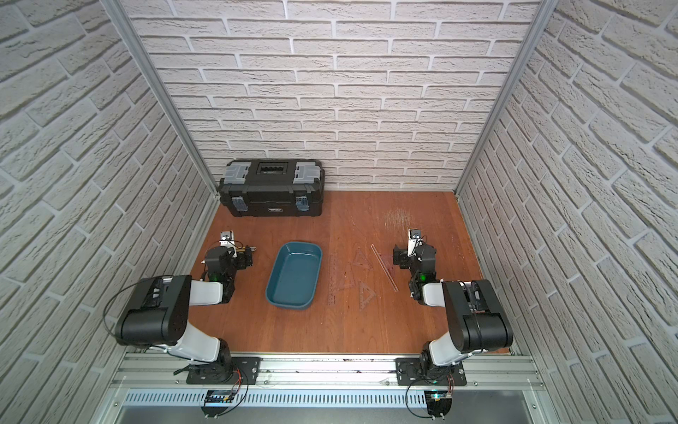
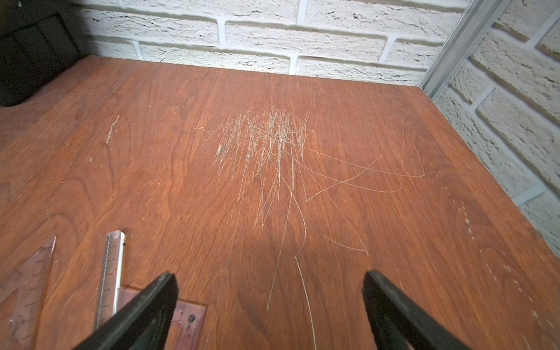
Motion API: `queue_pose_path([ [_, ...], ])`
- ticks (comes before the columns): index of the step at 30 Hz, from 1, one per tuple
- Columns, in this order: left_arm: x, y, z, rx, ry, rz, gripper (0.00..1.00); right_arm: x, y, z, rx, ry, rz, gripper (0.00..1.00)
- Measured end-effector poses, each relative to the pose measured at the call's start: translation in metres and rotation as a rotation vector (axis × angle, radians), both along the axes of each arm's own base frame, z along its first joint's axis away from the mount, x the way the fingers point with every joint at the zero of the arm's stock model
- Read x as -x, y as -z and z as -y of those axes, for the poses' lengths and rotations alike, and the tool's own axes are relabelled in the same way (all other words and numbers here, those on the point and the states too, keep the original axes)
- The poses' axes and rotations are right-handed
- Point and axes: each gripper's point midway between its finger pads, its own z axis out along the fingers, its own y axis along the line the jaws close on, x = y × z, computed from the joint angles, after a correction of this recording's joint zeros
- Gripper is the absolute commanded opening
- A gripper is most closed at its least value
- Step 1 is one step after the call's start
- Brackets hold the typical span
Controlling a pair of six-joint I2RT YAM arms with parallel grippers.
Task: Put the scattered rulers into the storage box
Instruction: Pick up the ruler from the center of the board.
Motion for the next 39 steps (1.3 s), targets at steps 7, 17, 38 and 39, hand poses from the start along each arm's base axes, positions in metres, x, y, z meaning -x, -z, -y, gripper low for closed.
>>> queue_pose_path([
  [7, 0.000, 0.000, 0.000, 0.000, 0.000, 0.000, 0.98, 0.000, 0.000, 0.000, 0.000, 0.000, 0.000, 0.99],
  [17, -0.002, -0.036, -0.020, 0.012, -0.138, -0.047, 0.98, 0.003, -0.054, 0.011, -0.007, 0.072, 0.038, 0.99],
  [38, 0.070, -0.113, 0.120, 0.652, 0.015, -0.301, 0.68, 0.055, -0.036, -0.042, -0.495, 0.137, -0.520, 0.44],
  [39, 0.074, -0.108, 0.138, 0.661, 0.054, -0.339, 0.68, 0.055, -0.035, -0.048, -0.488, 0.120, -0.545, 0.42],
])
